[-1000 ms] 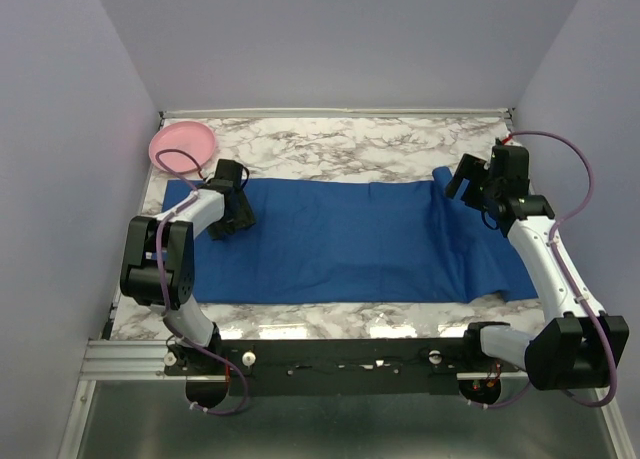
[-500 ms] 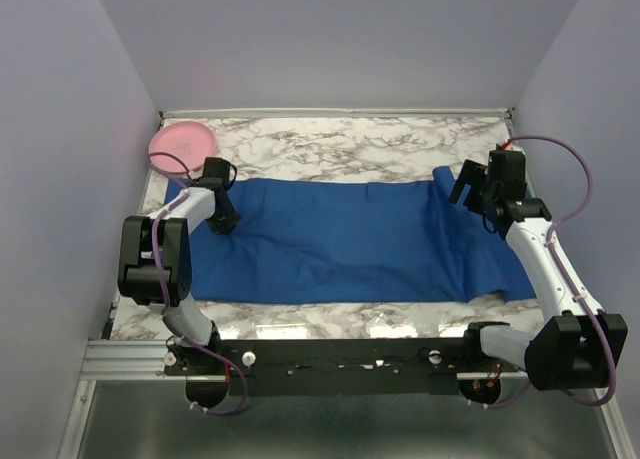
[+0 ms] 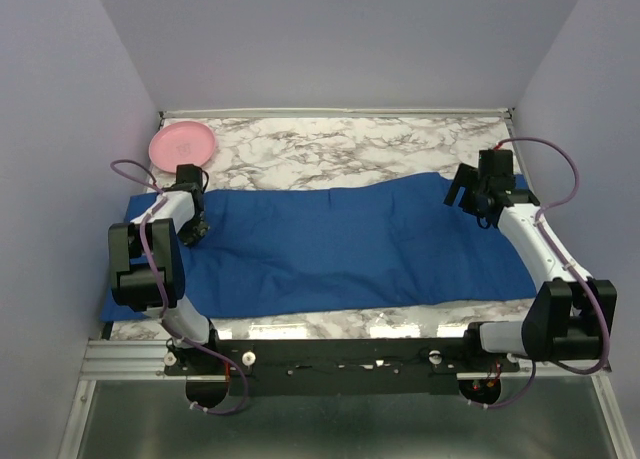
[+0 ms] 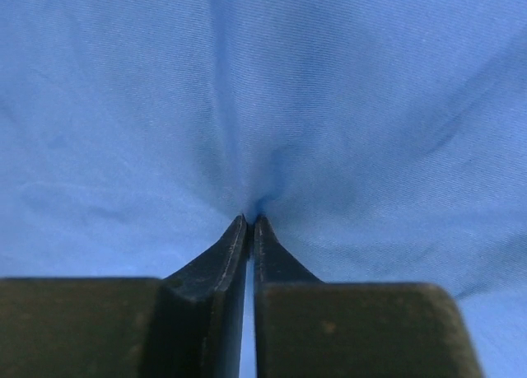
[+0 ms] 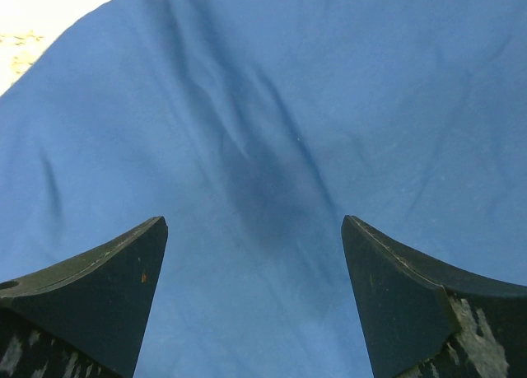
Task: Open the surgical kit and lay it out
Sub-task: Open the surgical kit at the center of the board.
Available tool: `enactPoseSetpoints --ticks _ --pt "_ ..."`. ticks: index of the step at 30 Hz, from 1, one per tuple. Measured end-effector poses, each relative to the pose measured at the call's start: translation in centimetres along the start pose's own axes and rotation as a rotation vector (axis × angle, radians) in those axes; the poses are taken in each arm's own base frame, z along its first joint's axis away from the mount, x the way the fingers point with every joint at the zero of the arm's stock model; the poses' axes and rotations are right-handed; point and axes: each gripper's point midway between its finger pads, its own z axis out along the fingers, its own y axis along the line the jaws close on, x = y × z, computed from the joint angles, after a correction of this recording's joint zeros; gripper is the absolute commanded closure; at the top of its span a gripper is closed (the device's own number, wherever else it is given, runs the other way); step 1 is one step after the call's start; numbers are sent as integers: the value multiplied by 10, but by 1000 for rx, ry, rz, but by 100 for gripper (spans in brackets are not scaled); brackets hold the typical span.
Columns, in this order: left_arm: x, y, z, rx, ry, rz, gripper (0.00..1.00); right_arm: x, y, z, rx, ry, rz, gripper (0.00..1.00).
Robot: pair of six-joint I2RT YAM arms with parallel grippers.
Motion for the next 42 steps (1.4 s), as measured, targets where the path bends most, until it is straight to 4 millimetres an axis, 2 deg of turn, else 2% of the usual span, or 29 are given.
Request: enactPoseSetpoints --ticks 1,4,8,11,14,17,21,25,29,33,37,39,42 --pt "0 3 0 -15 -3 7 77 2 0 3 2 9 2 5" --pt "-2 8 0 -42 -13 17 55 8 -5 15 5 52 49 5" --pt "-10 15 -3 -80 -38 36 18 15 -20 36 13 107 149 5" --pt "-14 13 -9 -76 -63 49 8 30 -36 52 21 164 233 5" --pt "-16 2 -20 -45 -96 78 6 55 -53 66 51 248 306 5" --pt "-16 -11 -31 -5 -125 103 4 68 -58 71 51 289 363 3" --pt "-15 -24 -41 40 -145 126 4 63 -66 72 47 285 464 3" --pt "-14 -36 -51 87 -169 148 4 60 -85 71 77 271 581 2" --pt "-13 -45 -55 122 -176 159 4 63 -111 65 136 251 686 2" --pt "-12 -51 -58 152 -175 164 4 68 -154 55 223 212 815 2" --pt "-11 -58 -64 189 -178 168 2 75 -185 45 305 195 875 2" --pt "-10 -61 -68 209 -182 168 2 73 -183 43 299 190 843 2" --pt "-11 -64 -76 241 -191 166 1 58 -159 38 232 158 733 2"
